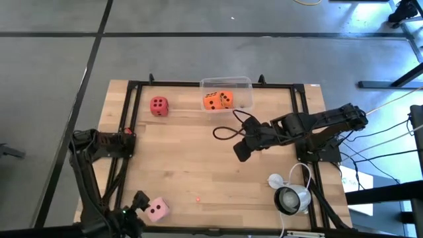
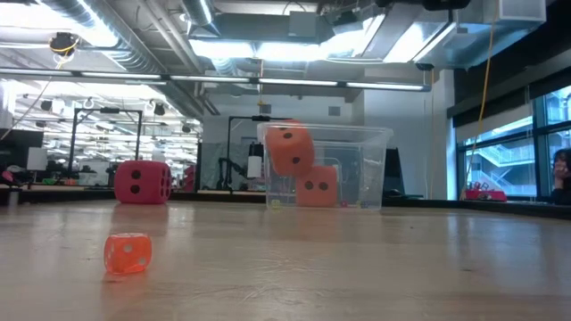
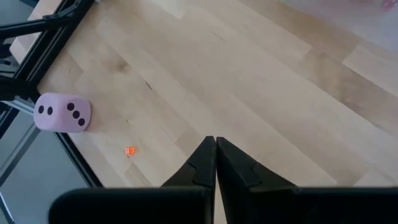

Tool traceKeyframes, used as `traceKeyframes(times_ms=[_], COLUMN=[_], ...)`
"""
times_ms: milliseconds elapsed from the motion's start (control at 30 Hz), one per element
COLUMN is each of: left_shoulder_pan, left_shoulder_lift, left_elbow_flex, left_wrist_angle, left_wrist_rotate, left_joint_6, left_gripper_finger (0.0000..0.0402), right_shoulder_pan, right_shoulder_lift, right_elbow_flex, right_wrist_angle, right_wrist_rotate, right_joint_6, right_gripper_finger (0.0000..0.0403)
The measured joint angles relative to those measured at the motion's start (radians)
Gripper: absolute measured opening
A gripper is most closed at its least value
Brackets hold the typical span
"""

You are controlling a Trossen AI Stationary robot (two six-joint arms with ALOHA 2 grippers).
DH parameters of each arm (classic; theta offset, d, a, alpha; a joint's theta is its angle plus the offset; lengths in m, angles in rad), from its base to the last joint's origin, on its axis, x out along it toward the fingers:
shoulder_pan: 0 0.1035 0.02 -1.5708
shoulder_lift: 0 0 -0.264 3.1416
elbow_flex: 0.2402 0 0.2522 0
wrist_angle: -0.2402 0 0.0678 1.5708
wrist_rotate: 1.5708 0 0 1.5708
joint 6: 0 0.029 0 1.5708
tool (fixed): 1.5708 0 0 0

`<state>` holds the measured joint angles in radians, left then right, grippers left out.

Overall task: Pick & Place Dice
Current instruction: Put the large pink dice into the transparent bin

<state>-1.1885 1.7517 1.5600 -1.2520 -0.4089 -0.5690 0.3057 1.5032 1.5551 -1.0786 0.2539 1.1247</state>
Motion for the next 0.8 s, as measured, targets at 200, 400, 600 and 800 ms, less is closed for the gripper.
traceKeyframes(times_ms=[200, 400, 600, 800], left_shoulder_pan=[0.0, 0.0, -0.003, -0.002], left_shoulder_lift=[0.054, 0.088, 0.12, 0.151], left_elbow_flex=[0.0, 0.0, 0.0, 0.0], left_wrist_angle=[0.014, 0.016, 0.041, 0.048], left_wrist_rotate=[-0.007, -0.049, -0.095, -0.108], left_joint_6=[0.067, 0.07, 0.083, 0.087], left_gripper_finger=[0.0309, 0.0309, 0.0309, 0.0309], right_shoulder_pan=[0.022, 0.04, 0.051, 0.059], right_shoulder_lift=[0.0, 0.003, 0.022, 0.041], right_elbow_flex=[0.0, 0.0, 0.001, 0.001], right_wrist_angle=[0.0, 0.0, 0.001, -0.002], right_wrist_rotate=[0.0, 0.0, 0.0, 0.0], right_joint_6=[0.02, 0.046, 0.071, 0.071], right_gripper_finger=[0.0013, 0.0013, 0.0013, 0.0013])
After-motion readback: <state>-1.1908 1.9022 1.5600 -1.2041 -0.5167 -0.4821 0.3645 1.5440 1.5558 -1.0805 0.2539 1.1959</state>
